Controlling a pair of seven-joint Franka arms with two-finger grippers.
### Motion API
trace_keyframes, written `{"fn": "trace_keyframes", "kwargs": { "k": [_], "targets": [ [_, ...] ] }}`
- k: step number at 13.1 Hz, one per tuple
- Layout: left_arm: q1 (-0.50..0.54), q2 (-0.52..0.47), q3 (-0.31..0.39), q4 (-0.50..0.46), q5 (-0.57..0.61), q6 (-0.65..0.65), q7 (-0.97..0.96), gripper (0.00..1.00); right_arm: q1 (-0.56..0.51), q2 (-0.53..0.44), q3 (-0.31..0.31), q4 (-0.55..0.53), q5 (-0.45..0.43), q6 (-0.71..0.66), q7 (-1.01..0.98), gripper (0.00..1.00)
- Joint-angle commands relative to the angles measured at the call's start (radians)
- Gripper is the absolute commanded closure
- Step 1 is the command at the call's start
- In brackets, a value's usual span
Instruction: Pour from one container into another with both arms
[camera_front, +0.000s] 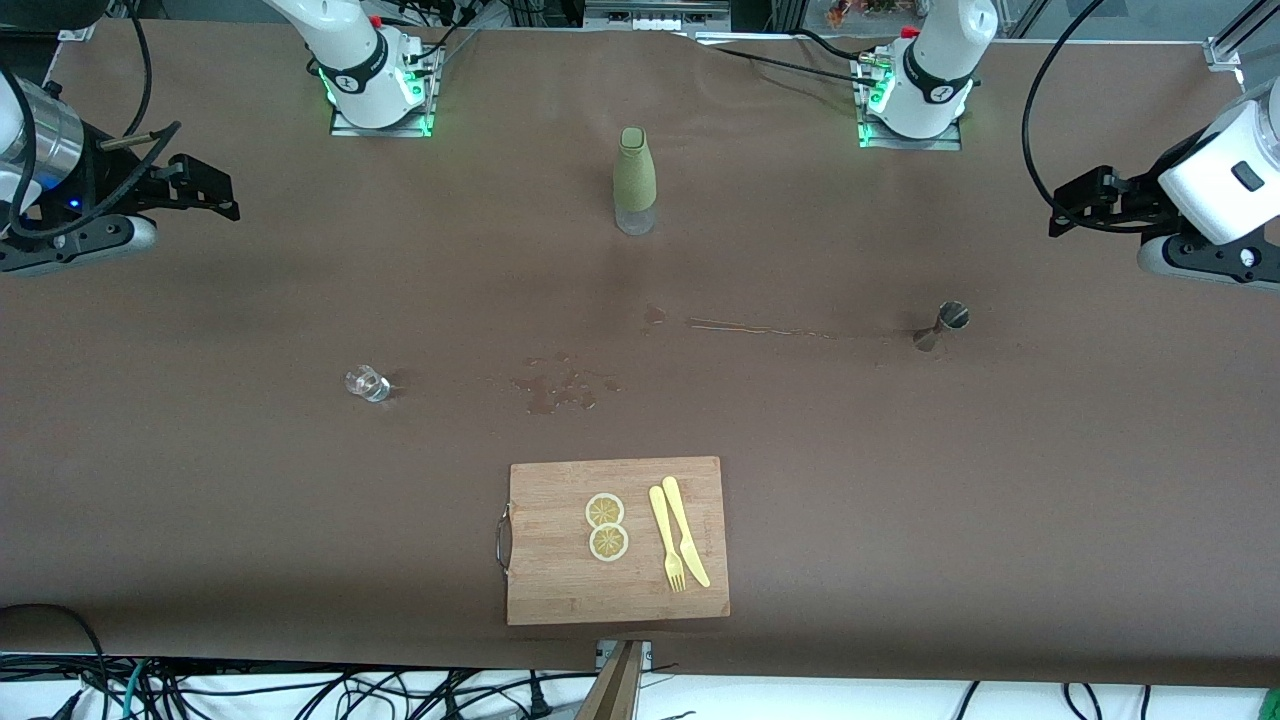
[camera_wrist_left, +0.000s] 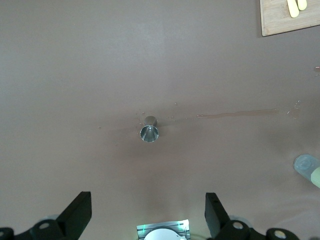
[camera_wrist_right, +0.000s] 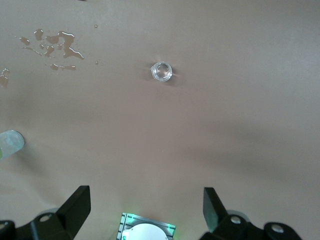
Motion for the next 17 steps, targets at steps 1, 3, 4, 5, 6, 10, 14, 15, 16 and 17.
{"fn": "trace_keyframes", "kwargs": {
  "k": [1, 3, 4, 5, 6, 10, 14, 15, 16, 17],
  "targets": [
    [0.0, 0.008, 0.004, 0.015, -0.031, 0.004, -0.012, 0.0, -0.004, -0.008, 0.0, -0.016, 0.014, 0.023, -0.01, 0.0],
    [-0.003, 0.008, 0.004, 0.015, -0.031, 0.004, -0.011, 0.0, 0.002, -0.006, 0.0, -0.018, 0.015, 0.026, -0.01, 0.0],
    [-0.008, 0.016, 0.001, 0.015, -0.037, 0.001, -0.014, 0.0, 0.003, -0.006, 0.001, -0.018, 0.015, 0.026, -0.01, 0.0],
    [-0.011, 0.016, 0.001, 0.015, -0.046, -0.001, -0.015, 0.0, 0.005, -0.006, 0.001, -0.018, 0.015, 0.028, -0.01, 0.0],
    [-0.011, 0.016, 0.0, 0.015, -0.048, -0.001, -0.015, 0.0, 0.005, -0.006, 0.001, -0.018, 0.015, 0.029, -0.01, 0.0],
    [0.0, 0.026, 0.003, 0.015, -0.049, -0.001, -0.011, 0.0, 0.007, -0.005, 0.006, -0.018, 0.017, 0.028, -0.024, 0.0],
    [0.009, 0.028, 0.015, 0.002, -0.048, -0.001, 0.047, 0.0, -0.001, -0.005, -0.002, -0.019, 0.011, 0.041, -0.008, 0.0],
    [0.011, 0.03, 0.03, -0.001, -0.048, -0.001, 0.099, 0.0, -0.003, -0.005, -0.002, -0.019, -0.002, 0.049, -0.008, 0.0],
    [0.011, 0.03, 0.05, -0.004, -0.049, -0.001, 0.153, 0.0, -0.003, -0.009, -0.002, -0.019, -0.009, 0.048, -0.008, 0.0],
    [0.011, 0.03, 0.069, -0.012, -0.049, -0.001, 0.192, 0.0, -0.003, -0.009, -0.002, -0.019, -0.023, 0.046, -0.008, 0.0]
  ]
}}
